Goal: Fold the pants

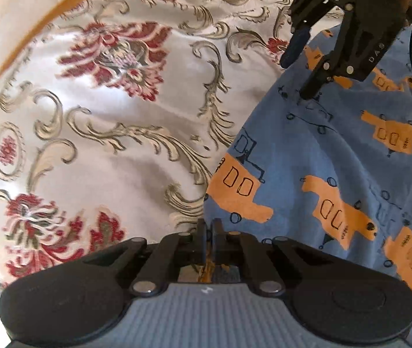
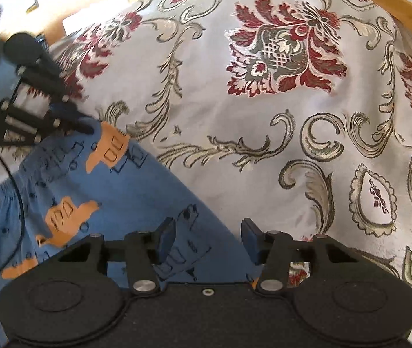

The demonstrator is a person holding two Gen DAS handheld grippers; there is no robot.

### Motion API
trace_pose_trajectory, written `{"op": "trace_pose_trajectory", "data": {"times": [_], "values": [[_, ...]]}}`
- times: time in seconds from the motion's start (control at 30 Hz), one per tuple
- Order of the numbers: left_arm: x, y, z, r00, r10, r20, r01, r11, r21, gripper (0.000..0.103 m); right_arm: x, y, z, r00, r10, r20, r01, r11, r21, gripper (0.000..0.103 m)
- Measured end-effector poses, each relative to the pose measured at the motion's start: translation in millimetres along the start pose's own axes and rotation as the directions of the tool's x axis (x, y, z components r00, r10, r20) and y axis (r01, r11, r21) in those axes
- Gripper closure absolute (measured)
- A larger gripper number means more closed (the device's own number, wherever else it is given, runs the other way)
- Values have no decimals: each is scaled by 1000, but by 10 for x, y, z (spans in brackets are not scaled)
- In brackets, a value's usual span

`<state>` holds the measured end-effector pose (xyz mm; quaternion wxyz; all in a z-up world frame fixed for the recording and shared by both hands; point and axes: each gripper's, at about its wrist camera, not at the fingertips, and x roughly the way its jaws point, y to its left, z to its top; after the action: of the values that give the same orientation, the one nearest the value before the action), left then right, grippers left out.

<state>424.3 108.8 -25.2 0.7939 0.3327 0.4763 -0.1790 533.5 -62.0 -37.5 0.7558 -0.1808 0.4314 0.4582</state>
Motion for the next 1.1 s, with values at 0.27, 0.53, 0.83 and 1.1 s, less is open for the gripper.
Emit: {"op": "trace_pose_trajectory", "data": {"times": [0.27, 0.53, 0.83, 1.1], "values": [[-52, -159, -86, 994, 95, 56, -99, 992, 74, 99, 122, -77, 9, 998, -4, -62, 2, 999, -33, 89], [-75, -207, -102, 990, 119, 79, -125, 989, 84, 100, -187, 234, -180, 995, -93, 34, 96, 987, -128, 103], [-270, -225, -208, 982, 136, 131, -141, 989, 33, 100, -676, 965, -593, 948, -287, 141, 303, 946, -116, 103], [-688, -500, -435, 961, 142, 239, -154, 987, 33, 101, -1044, 1865, -1190, 911, -367, 191, 391, 914, -107, 103]]}}
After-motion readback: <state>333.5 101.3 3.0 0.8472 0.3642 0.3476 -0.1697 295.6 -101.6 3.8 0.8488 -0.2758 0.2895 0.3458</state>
